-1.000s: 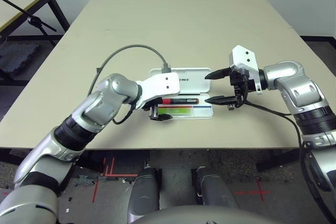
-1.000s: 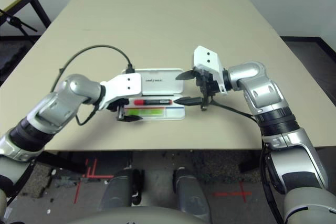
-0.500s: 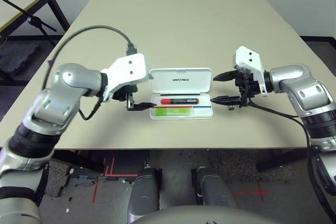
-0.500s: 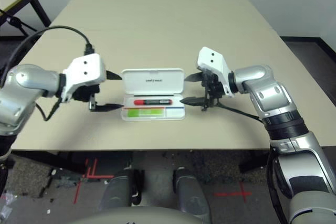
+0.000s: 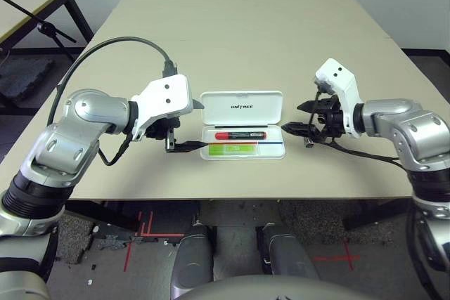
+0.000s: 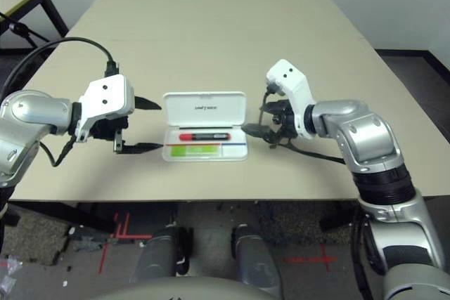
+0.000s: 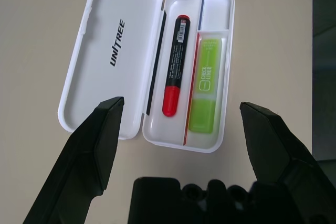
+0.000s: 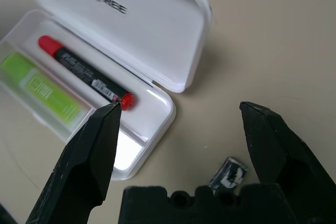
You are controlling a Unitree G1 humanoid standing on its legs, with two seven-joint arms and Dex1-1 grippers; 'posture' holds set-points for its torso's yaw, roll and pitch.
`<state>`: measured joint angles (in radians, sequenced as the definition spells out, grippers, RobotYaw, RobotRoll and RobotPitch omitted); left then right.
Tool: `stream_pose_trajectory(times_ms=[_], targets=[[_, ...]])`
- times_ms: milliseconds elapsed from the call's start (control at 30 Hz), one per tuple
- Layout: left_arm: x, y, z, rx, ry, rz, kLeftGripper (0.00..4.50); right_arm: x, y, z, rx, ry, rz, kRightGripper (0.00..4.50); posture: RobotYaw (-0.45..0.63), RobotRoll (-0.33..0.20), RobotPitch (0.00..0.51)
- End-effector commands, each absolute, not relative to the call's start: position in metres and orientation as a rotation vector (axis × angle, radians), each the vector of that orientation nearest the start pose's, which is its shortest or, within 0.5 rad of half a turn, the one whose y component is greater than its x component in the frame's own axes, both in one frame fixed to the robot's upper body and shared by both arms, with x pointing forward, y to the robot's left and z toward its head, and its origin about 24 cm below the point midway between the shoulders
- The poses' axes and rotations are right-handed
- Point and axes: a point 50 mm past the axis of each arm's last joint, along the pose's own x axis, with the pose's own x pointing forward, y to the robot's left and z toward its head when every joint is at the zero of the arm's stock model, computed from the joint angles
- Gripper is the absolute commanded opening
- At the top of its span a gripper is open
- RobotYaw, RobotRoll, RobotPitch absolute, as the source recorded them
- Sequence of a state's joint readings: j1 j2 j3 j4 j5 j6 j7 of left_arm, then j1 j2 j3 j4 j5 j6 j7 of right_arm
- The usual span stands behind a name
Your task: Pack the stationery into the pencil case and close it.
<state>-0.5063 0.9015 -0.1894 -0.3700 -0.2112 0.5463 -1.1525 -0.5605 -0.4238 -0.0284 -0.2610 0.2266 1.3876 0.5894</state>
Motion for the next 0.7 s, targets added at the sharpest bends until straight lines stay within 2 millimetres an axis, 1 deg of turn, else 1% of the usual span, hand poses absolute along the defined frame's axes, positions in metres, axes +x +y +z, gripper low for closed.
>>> stream_pose_trajectory(times_ms=[33,200,400,500,700], targets=[[0.266,0.169,0.189,0.812,0.261,-1.213,4.47,0.292,-0.171,0.142,-0.024,0.643,0.396,4.5,-0.03,0.0,0.081],[0.269,0.168,0.188,0.822,0.26,-1.212,4.47,0.288,-0.168,0.131,-0.006,0.665,0.279,4.5,-0.04,0.0,0.076],[0.27,0.166,0.185,0.829,0.262,-1.214,4.47,0.281,-0.177,0.125,-0.004,0.693,0.194,4.5,-0.04,0.0,0.08],[0.27,0.165,0.184,0.828,0.26,-1.219,4.47,0.28,-0.183,0.123,-0.01,0.705,0.176,4.5,-0.04,0.0,0.08],[0.27,0.163,0.184,0.829,0.255,-1.218,4.47,0.277,-0.186,0.113,-0.009,0.736,0.179,4.5,-0.03,0.0,0.079]])
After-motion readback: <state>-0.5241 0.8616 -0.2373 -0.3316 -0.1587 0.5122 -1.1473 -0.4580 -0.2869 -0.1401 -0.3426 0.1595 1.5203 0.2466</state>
